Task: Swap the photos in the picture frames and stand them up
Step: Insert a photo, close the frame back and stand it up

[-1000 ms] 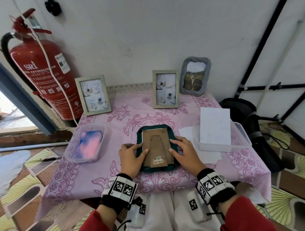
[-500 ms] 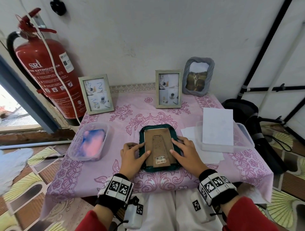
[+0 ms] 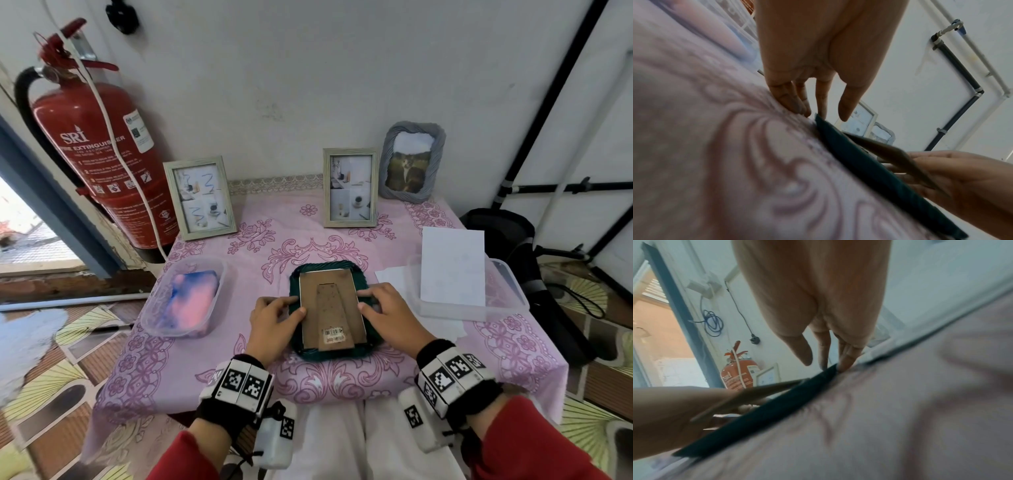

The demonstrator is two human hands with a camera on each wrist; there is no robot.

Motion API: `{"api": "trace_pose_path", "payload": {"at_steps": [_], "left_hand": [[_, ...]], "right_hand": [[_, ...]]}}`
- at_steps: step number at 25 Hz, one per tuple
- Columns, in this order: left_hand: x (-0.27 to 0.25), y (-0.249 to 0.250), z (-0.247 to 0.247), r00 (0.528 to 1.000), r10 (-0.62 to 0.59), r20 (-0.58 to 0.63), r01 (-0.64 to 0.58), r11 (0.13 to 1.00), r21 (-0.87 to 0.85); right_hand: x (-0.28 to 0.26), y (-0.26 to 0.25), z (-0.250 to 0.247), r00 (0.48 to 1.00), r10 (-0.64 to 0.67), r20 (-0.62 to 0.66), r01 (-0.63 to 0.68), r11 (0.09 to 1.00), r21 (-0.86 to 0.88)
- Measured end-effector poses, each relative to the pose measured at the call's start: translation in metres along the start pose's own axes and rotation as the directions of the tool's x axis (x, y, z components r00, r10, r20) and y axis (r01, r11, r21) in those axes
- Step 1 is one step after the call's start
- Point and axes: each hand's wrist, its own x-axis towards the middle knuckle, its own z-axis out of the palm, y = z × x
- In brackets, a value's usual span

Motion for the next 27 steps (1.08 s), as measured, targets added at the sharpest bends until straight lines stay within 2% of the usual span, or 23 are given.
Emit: {"api": "trace_pose_path", "payload": {"at_steps": [4, 7, 9, 14, 19, 27], "left_hand": [[0.02, 0.014, -0.006, 0.999, -0.028, 0.029, 0.029, 0.999, -0.024], [0.035, 0.021, -0.009, 0.997, -0.023, 0.07, 0.017, 0.997, 0.081], [0.041, 0.023, -0.009, 0.995, -0.021, 0.096, 0.008, 0.991, 0.132], [0.045, 0.017, -0.006, 0.994, 0.042, 0.098, -0.06, 0.98, 0.191], [0.046, 0.013, -0.007, 0.993, 0.054, 0.103, -0.074, 0.975, 0.208], [0.045, 0.012, -0.006, 0.994, 0.063, 0.089, -0.079, 0.979, 0.186]], "right_hand": [[0.02, -0.014, -0.006, 0.998, -0.022, -0.057, 0.014, 0.992, -0.127], [0.036, -0.018, -0.011, 1.0, 0.029, -0.002, -0.028, 0.96, -0.277], [0.043, -0.019, -0.01, 0.996, 0.082, 0.036, -0.067, 0.948, -0.311], [0.05, -0.016, -0.008, 0.996, 0.086, 0.017, -0.08, 0.972, -0.219], [0.05, -0.011, -0.007, 0.993, 0.102, -0.066, -0.105, 0.993, -0.056], [0.05, -0.009, -0.006, 0.99, 0.118, -0.076, -0.115, 0.993, 0.04]]}}
